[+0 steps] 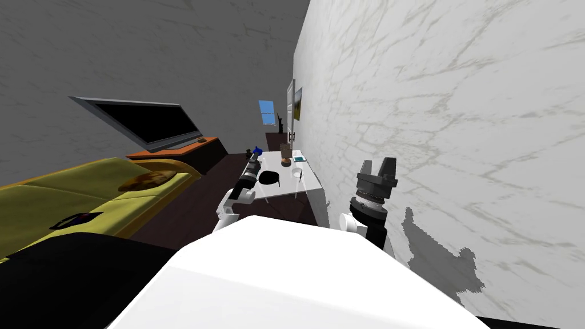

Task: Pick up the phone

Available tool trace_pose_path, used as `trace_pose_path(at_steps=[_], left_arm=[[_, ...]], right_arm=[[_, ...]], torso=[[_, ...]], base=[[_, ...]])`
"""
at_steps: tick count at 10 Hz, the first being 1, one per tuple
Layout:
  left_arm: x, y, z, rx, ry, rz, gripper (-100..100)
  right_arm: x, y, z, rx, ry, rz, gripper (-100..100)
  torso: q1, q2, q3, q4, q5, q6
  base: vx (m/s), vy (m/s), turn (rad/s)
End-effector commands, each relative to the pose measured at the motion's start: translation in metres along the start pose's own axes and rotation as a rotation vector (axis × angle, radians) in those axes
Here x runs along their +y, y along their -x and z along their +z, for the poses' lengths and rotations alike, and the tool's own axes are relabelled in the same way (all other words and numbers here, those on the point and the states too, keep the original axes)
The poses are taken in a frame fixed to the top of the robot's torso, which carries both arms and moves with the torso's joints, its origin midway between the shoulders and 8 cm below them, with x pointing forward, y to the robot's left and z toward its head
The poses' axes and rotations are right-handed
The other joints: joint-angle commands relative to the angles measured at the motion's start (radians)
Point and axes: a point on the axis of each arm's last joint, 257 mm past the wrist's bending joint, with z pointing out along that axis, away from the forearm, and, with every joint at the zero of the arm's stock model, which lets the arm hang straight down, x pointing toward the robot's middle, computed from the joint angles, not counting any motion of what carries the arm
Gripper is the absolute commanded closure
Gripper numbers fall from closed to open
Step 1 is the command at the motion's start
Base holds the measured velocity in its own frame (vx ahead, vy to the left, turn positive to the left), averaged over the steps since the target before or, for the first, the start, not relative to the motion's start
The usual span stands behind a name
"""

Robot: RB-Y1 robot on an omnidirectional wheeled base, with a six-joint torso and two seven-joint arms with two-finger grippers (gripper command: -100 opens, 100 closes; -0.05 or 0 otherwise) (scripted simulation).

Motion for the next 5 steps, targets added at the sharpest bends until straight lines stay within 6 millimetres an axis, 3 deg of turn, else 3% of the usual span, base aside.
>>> trace_pose_path(at_steps=[1, 3, 4, 5], left_arm=[[0.016, 0.003, 0.002, 0.000, 0.054, 0.002, -100], [0.038, 0.007, 0.007, -0.005, 0.122, 0.002, -100], [0.040, 0.007, 0.007, -0.004, 0.130, 0.002, -100], [0.057, 0.012, 0.012, -0.012, 0.177, -0.001, -100]], right_arm=[[0.000, 0.000, 0.000, 0.000, 0.000, 0.000, 0], [0.000, 0.000, 0.000, 0.000, 0.000, 0.000, 0], [0.000, 0.000, 0.000, 0.000, 0.000, 0.000, 0], [0.000, 0.000, 0.000, 0.000, 0.000, 0.000, 0]], torso=[[0.000, 0.000, 0.000, 0.000, 0.000, 0.000], [0.000, 0.000, 0.000, 0.000, 0.000, 0.000], [0.000, 0.000, 0.000, 0.000, 0.000, 0.000], [0.001, 0.000, 0.000, 0.000, 0.000, 0.000]], base=[[-0.009, -0.017, -0.045], [-0.010, -0.020, -0.074], [-0.002, -0.010, 0.014], [-0.009, -0.019, -0.094]])
